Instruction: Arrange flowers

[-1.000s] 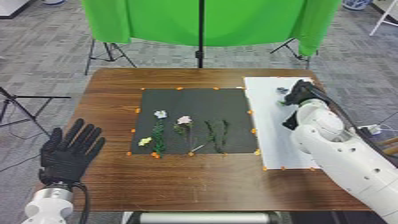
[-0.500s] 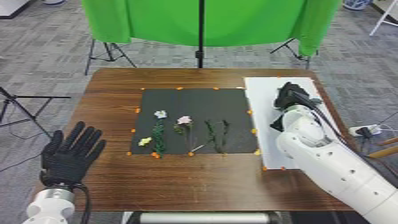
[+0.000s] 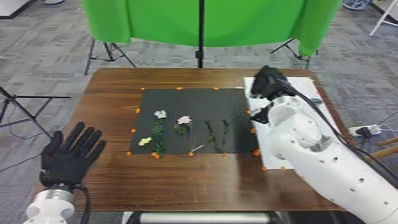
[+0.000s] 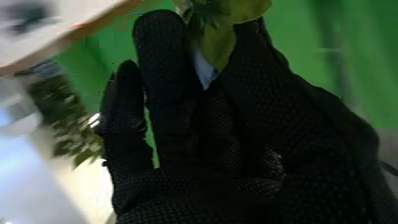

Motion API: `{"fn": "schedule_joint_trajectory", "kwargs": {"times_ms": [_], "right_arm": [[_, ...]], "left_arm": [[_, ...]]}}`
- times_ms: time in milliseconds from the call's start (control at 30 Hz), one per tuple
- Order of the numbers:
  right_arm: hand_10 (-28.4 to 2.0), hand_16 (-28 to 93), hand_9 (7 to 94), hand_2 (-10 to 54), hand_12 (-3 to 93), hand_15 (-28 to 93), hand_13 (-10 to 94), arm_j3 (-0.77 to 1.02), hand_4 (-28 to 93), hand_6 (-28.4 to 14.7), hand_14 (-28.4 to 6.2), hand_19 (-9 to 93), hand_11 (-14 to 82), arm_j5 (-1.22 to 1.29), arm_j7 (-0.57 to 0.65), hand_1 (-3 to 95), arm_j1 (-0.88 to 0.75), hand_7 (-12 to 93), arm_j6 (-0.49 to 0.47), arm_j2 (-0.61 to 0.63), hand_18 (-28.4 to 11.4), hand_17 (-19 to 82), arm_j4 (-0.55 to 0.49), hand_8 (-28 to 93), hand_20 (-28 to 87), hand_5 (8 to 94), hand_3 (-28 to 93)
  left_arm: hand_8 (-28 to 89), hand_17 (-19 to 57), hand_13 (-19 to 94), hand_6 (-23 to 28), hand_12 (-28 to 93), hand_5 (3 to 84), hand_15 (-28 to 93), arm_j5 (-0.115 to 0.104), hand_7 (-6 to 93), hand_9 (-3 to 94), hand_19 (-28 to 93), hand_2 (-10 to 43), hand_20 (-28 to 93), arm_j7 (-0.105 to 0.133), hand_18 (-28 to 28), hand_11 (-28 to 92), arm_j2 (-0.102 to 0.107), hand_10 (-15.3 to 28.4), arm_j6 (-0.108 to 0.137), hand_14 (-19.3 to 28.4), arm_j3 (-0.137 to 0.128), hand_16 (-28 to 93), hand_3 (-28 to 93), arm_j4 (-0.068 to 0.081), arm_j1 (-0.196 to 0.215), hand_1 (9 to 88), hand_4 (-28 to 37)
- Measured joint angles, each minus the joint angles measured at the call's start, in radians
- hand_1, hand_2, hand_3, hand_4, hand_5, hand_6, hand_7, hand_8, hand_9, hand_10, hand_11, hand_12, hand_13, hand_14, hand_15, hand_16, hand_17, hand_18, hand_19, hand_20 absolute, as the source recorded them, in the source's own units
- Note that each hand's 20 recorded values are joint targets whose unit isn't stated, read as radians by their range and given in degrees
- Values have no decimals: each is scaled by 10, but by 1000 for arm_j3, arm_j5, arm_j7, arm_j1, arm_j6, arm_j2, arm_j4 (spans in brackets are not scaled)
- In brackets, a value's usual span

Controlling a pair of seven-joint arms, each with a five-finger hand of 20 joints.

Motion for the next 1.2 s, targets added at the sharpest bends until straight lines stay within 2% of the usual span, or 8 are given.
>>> {"fn": "schedule_joint_trajectory", "kwargs": {"times_ms": [100,267,533,733,1000,1200], "right_arm": [[-105,397,834,-95,428,394,699,-30,-283,-14,-85,809,140,21,-46,647,6,366,-35,-28,-232,295,-37,83,356,755,671],[-106,393,834,-95,425,396,697,-108,-283,-16,-84,810,140,23,-63,646,9,366,-98,-93,-232,295,-39,83,356,754,672],[-105,388,828,-95,423,396,695,-197,-283,-17,-84,810,138,19,-63,644,-9,361,-118,-123,-232,296,-57,77,356,751,673],[-110,374,821,-95,396,381,687,-217,-283,-22,-87,806,118,12,-59,633,-16,286,-125,-130,-234,292,-59,9,344,729,669],[-116,373,802,-95,377,379,679,-216,-283,-28,-90,809,101,8,-46,624,-24,194,-143,-134,-237,289,-64,-11,336,696,669],[-122,369,772,-95,330,383,673,-216,-283,-24,-91,809,88,8,-40,619,-25,172,-142,-134,-238,285,-63,-116,327,666,675]], "left_arm": [[-77,-48,284,102,126,448,318,0,121,382,270,144,139,-1,128,184,0,161,0,153,1,-52,717,0,-1,277,-283],[-77,-48,284,101,126,448,316,1,122,382,269,145,139,-2,128,183,1,162,-1,152,3,-52,717,0,-3,277,-283],[-77,-48,284,100,126,447,316,2,122,382,270,145,140,-3,129,183,1,161,-1,153,3,-51,717,1,-7,276,-283],[-77,-48,284,101,127,448,316,2,122,382,270,144,140,-3,129,183,3,162,-1,153,0,-51,719,1,-4,275,-283],[-77,-48,285,100,127,447,315,-3,122,382,268,143,140,-2,129,183,4,161,-4,152,-5,-50,720,1,0,271,-283],[-77,-48,286,100,128,447,314,-11,123,382,268,143,141,2,130,182,5,160,-6,152,-5,-50,720,1,0,271,-283]]}}
